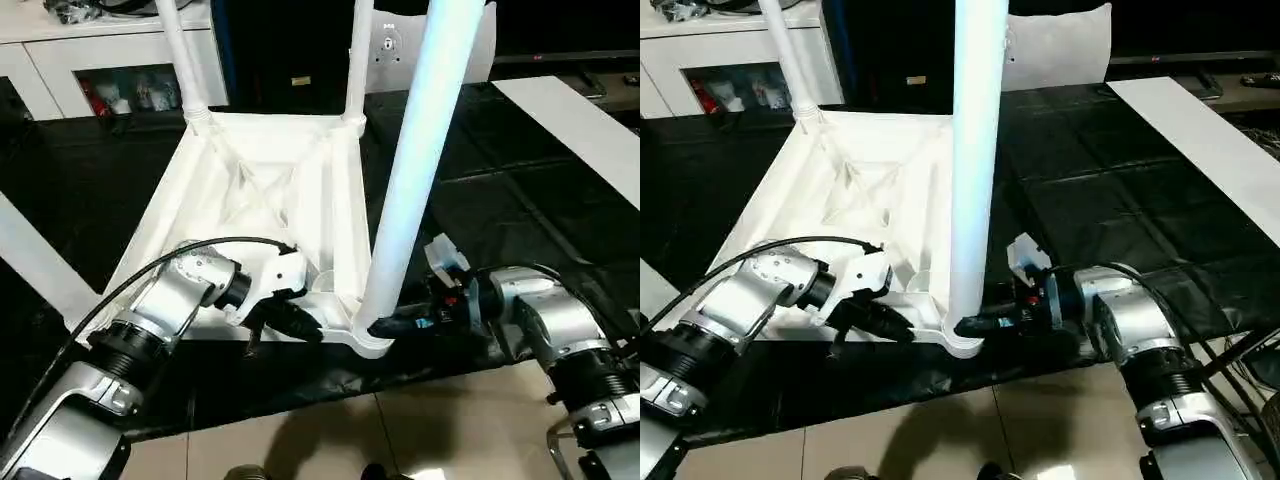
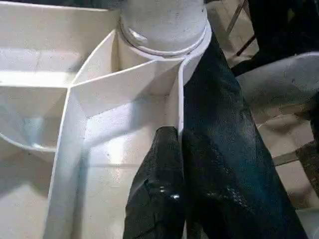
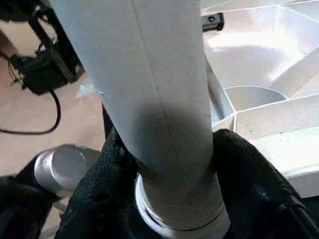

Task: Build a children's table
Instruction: Rotate leg to tighten

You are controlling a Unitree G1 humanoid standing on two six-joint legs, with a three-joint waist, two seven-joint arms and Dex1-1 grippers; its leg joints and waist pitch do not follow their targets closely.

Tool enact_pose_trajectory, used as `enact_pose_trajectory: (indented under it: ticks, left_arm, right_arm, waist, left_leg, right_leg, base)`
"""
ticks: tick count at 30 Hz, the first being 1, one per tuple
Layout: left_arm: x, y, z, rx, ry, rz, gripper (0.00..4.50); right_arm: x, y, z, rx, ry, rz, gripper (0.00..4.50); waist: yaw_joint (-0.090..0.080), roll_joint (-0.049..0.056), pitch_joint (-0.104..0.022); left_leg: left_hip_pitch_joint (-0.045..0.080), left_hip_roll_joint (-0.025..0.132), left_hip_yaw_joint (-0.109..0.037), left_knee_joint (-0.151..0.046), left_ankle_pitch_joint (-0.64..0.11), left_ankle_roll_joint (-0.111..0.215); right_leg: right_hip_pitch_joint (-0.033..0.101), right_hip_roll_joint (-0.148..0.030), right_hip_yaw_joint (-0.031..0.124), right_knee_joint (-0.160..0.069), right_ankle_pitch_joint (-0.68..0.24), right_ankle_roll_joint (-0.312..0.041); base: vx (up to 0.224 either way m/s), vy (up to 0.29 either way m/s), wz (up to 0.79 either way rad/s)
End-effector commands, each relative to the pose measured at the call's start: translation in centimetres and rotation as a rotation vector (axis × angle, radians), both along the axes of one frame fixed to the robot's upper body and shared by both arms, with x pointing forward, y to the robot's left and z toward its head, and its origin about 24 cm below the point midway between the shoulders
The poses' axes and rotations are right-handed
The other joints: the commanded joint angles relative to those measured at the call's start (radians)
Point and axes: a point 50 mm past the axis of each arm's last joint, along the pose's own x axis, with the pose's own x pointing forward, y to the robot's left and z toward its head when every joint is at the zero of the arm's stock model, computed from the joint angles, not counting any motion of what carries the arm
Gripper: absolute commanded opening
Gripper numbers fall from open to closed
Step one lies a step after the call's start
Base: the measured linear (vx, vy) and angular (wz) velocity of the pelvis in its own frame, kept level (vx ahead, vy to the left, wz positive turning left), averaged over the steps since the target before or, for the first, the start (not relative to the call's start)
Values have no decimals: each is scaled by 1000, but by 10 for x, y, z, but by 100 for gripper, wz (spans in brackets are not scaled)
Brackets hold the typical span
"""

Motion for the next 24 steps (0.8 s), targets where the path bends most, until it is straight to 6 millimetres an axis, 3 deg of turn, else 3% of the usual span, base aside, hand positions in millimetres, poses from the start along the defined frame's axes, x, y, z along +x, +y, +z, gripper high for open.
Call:
enact_pose_trajectory:
  ticks: [1,3,6,8,10,11,13,14,15,16,17,19,20,22,24]
  left_arm:
    - [4,-15,9,-60,-10,34,0]
    - [7,-20,9,-78,-1,97,0]
    - [12,-27,10,-109,7,199,0]
    - [15,-31,11,-122,7,259,0]
    - [17,-34,11,-127,7,301,0]
    - [21,-37,11,-130,-4,369,0]
    - [29,-41,12,-138,-32,482,0]
    - [32,-42,13,-139,-48,526,0]
    - [35,-43,13,-139,-65,564,0]
    - [37,-44,14,-140,-81,598,0]
    - [38,-46,14,-146,-91,629,0]
    - [38,-49,14,-157,-108,652,0]
    - [38,-51,13,-163,-109,645,0]
    - [36,-53,13,-167,-115,624,0]
    - [35,-54,14,-162,-124,603,0]
  right_arm:
    - [0,-2,3,59,31,-49,204]
    - [4,-2,1,33,8,-135,203]
    - [15,3,-6,-11,-17,-309,202]
    - [20,7,-10,-31,-26,-395,200]
    - [25,12,-13,-35,-22,-468,199]
    - [33,18,-20,-61,-26,-581,199]
    - [43,29,-27,-85,-20,-752,198]
    - [46,33,-27,-83,-20,-816,198]
    - [48,37,-27,-79,-20,-870,198]
    - [50,39,-26,-74,-26,-914,198]
    - [51,42,-25,-71,-49,-940,198]
    - [52,46,-23,-56,-47,-989,251]
    - [53,47,-22,-39,-44,-1017,265]
    - [54,49,-20,-24,-52,-1036,274]
    - [55,49,-18,-27,-68,-1037,302]
  waist:
    - [-11,-14,-83]
    - [-11,-16,-81]
    - [-28,-16,-76]
    - [-58,-10,-76]
    - [-80,-4,-75]
    - [-95,0,-71]
    - [-124,4,-71]
    - [-133,8,-74]
    - [-139,6,-71]
    - [-144,3,-70]
    - [-148,3,-69]
    - [-147,9,-72]
    - [-145,6,-75]
    - [-139,4,-78]
    - [-125,1,-85]
  left_leg:
    - [-9,9,15,-60,-2,117]
    - [-9,7,15,-60,-7,114]
    - [-9,-4,17,-57,-50,91]
    - [-14,1,11,-55,-87,94]
    - [-17,14,2,-58,-106,102]
    - [-11,21,0,-58,-124,102]
    - [-17,25,-6,-58,-136,90]
    - [-16,31,-10,-60,-126,90]
    - [-14,28,-7,-59,-125,86]
    - [-1,9,3,-56,-136,84]
    - [-9,-1,5,-57,-133,93]
    - [-4,8,3,-60,-110,105]
    - [-8,12,0,-62,-85,111]
    - [-5,11,2,-63,-45,123]
    - [-15,7,1,-63,25,144]
  right_leg:
    - [93,-63,61,-75,-441,102]
    - [93,-62,59,-79,-451,107]
    - [92,-55,42,-97,-513,152]
    - [101,-53,27,-110,-519,180]
    - [110,-54,23,-114,-502,191]
    - [104,-58,25,-116,-505,177]
    - [116,-63,20,-113,-508,160]
    - [118,-68,29,-108,-481,143]
    - [111,-68,30,-111,-482,135]
    - [105,-65,25,-122,-507,134]
    - [111,-64,22,-120,-506,134]
    - [106,-65,29,-115,-471,115]
    - [110,-67,36,-105,-431,97]
    - [106,-68,45,-94,-386,66]
    - [113,-69,55,-74,-320,44]
  base:
    - [0,0,0]
    - [0,0,0]
    - [0,0,0]
    - [0,0,0]
    - [0,0,0]
    - [0,0,0]
    - [0,0,0]
    - [0,0,0]
    - [0,0,0]
    - [0,0,0]
    - [0,0,0]
    - [0,0,0]
    - [0,0,0]
    - [0,0,0]
    - [0,0,0]
